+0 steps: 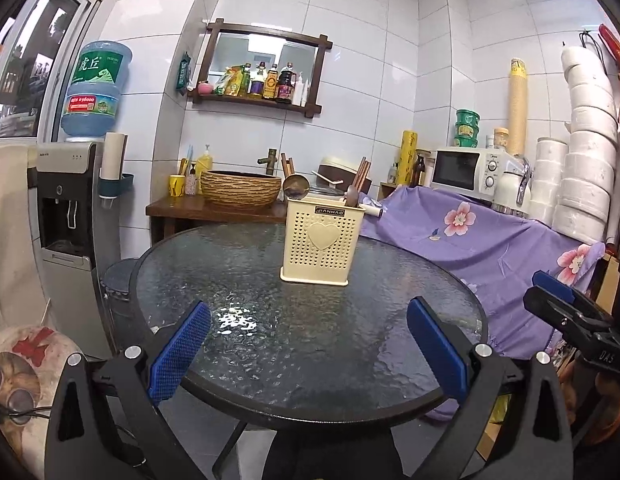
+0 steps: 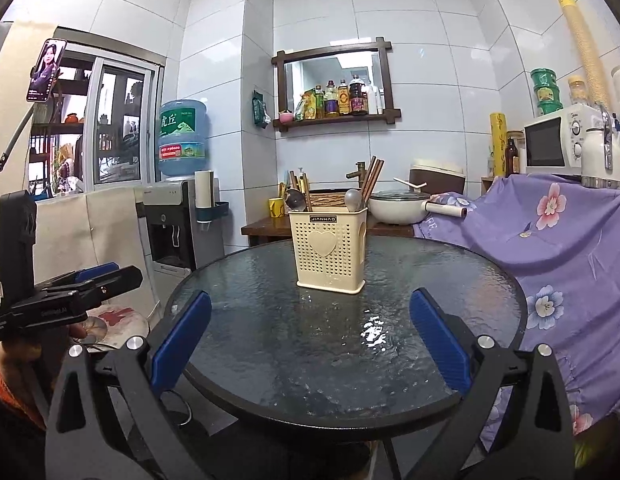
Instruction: Organize utensils
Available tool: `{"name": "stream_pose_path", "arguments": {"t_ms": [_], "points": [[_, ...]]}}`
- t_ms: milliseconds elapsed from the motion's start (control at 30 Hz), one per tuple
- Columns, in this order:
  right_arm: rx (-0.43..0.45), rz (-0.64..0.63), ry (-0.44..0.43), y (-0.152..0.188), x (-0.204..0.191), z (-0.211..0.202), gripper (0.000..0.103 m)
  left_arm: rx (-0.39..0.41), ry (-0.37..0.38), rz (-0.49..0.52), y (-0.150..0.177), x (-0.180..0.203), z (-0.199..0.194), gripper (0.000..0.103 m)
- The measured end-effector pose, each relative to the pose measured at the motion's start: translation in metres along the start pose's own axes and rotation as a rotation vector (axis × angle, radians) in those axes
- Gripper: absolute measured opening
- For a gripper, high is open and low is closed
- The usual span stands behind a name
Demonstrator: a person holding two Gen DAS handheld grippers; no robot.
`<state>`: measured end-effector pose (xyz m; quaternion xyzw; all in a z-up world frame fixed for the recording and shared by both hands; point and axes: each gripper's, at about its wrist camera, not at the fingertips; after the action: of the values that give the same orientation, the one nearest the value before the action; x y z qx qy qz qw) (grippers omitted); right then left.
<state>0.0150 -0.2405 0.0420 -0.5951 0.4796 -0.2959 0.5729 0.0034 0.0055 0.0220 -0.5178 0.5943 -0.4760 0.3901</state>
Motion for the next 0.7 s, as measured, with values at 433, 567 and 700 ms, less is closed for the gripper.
{"name": "stream_pose_path", "arguments": {"t_ms": [433,567,700], "points": [[-0.01,-0.008,0.003,0.0021,-0.0039,0.0045,0.098,-0.007,0.003,0.002,-0.002,0.0007,0.0012,0.097],[-0.013,-0.007,0.0,0.0026,-0.0036,0.0049,0.097,-0.01,0.003,0.014,-0.0024,0.0029,0.002,0.097],[-0.013,-0.008,-0.001,0.0036,-0.0037,0.0047,0.098,-0.019,0.019,0.01,-0.0019,0.0035,0.0033,0.097]]}}
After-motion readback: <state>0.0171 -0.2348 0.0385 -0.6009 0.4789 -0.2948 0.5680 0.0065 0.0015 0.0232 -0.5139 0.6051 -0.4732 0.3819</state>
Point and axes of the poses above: each gripper's, at about its wrist camera, not at the fingertips, and z roughly the way its jaws point, x to its right, y to its underside, and after that the axes turned 7 degrees about z, right-handed
